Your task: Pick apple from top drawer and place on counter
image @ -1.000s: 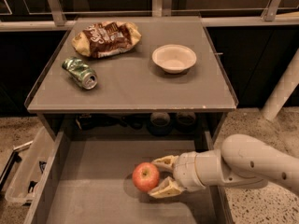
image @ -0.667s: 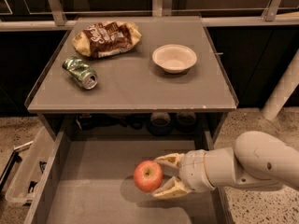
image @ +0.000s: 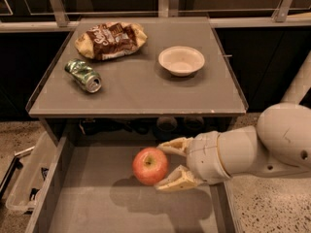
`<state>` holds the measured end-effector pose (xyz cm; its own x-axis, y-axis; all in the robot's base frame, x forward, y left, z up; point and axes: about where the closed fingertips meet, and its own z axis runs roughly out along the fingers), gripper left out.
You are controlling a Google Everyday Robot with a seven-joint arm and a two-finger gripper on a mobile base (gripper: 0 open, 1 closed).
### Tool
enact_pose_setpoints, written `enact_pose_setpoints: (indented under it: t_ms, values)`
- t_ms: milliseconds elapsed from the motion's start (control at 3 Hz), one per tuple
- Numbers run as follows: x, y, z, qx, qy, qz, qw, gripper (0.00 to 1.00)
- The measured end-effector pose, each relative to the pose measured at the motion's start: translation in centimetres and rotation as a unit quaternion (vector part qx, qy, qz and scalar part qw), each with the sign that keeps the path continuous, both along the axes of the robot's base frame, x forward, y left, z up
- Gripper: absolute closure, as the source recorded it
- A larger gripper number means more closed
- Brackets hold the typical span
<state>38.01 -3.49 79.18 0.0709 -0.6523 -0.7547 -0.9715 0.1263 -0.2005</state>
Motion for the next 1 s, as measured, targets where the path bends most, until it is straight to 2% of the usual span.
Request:
enact_pose_setpoints:
  t_ms: [333, 667, 1000]
  values:
    - [2.6, 1.4, 4.7, -0.025, -0.006, -0.018, 0.9995, 1.00]
    - [2.6, 1.4, 4.8, -0.025, -0.006, -0.018, 0.9995, 1.00]
    - [4.5, 0.8, 5.5, -0.011, -0.018, -0.042, 0.9989, 1.00]
